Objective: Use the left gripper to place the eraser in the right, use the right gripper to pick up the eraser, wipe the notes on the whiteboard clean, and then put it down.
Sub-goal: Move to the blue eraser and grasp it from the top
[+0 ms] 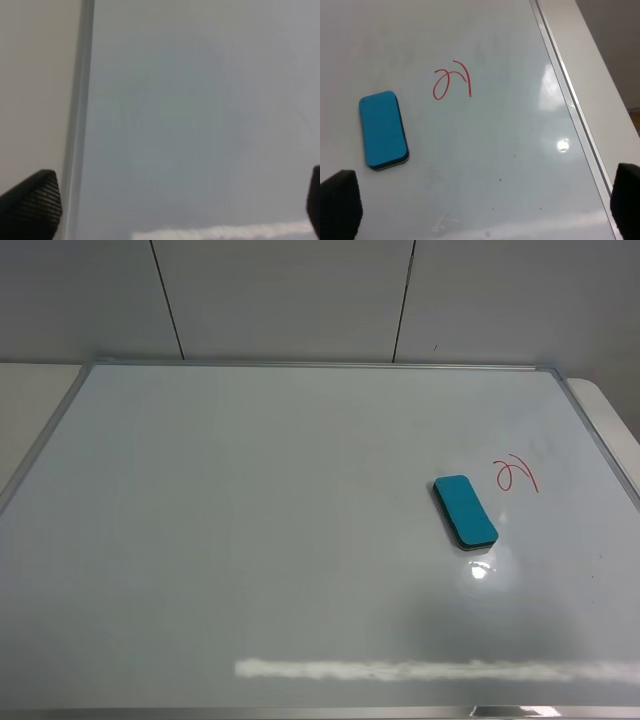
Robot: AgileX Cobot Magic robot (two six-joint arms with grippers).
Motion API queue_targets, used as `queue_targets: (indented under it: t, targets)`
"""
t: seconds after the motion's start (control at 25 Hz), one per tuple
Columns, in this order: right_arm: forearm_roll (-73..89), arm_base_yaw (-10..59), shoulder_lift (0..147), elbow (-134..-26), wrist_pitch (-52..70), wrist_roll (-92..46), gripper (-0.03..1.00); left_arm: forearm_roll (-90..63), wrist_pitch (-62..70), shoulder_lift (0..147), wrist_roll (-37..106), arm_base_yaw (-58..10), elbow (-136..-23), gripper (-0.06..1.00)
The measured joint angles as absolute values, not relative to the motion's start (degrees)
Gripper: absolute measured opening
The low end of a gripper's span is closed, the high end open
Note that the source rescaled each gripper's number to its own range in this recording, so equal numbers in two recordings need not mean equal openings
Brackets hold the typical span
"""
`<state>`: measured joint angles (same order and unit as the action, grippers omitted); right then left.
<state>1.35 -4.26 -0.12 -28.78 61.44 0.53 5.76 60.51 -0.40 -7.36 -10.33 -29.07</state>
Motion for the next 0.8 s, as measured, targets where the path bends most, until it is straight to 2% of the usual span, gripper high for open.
queue_targets:
  t: [0.8]
  targets:
    - [1.35, -4.26, -0.12, -28.78, 61.44, 0.53, 1.00, 5.76, 60.51, -0.40, -7.36, -10.33, -29.07, 1.00]
